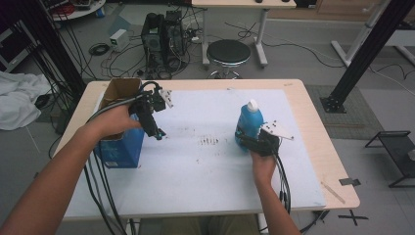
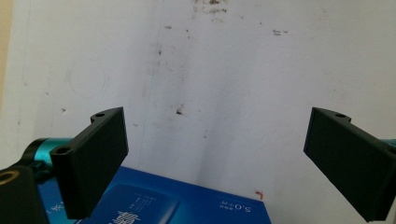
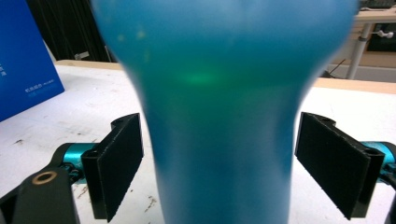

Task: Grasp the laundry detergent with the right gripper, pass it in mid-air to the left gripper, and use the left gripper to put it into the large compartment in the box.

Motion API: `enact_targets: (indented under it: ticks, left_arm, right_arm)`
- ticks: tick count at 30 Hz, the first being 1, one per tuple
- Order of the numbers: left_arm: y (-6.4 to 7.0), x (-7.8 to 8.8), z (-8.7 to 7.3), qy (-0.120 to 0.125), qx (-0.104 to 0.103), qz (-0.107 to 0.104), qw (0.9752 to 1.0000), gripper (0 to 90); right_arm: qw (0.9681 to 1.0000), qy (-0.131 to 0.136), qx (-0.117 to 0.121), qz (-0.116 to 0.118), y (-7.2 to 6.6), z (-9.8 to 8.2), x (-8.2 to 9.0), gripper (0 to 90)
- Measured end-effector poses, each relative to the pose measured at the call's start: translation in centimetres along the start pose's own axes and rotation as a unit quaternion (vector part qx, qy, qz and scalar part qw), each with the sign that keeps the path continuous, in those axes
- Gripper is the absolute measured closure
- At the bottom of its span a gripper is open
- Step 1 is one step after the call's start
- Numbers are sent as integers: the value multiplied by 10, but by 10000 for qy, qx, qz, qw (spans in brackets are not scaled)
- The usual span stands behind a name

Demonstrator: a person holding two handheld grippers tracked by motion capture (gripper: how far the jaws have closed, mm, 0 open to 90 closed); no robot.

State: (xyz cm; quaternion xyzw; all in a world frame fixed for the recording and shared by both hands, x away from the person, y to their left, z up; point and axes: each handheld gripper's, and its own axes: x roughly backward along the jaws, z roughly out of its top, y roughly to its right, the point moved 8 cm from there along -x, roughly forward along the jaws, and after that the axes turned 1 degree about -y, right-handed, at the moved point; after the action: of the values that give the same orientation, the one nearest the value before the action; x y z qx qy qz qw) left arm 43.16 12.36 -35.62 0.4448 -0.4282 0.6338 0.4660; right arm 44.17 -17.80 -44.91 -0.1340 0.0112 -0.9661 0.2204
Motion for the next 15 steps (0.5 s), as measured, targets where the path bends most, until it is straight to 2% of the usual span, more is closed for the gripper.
enact_targets:
  ticks: [1, 3, 4, 6, 7, 8, 10, 11, 12, 15]
  left_arm:
    - [0, 0, 0, -2, -3, -1, 10000, 63]
    - [0, 0, 0, -9, -29, 1, 10000, 64]
    - [0, -1, 1, 26, 20, 8, 10000, 64]
    - [-1, 1, -1, -83, -121, -19, 9999, 64]
    - [-1, 0, 0, -37, -57, -24, 10000, 64]
    - [-1, 1, 0, -55, -93, -24, 9999, 64]
    - [-1, 0, 0, -46, -83, -33, 9999, 64]
    - [0, -1, 1, 1, -23, -17, 10000, 64]
    - [-1, 0, 0, -67, -112, -36, 9999, 64]
    - [-1, -1, 1, -37, -71, -26, 10000, 63]
  right_arm:
    - [10000, -38, -10, 53, -1, 0, 1, 145]
    - [10000, 2, -17, 3, 1, 0, 0, 174]
    - [10000, 3, 0, 62, 0, 0, 0, 198]
    - [10000, 5, 12, 44, 1, 0, 0, 207]
    - [10000, 35, 2, 43, 1, 1, -1, 208]
    - [10000, 9, -5, 60, 2, 0, 0, 209]
    - [10000, -4, 14, 90, 2, 0, 0, 266]
    - [10000, -4, -23, 97, 1, 0, 0, 267]
    - [9999, 25, 22, 101, 1, 0, 0, 266]
    - [10000, 12, -1, 55, 1, 0, -1, 267]
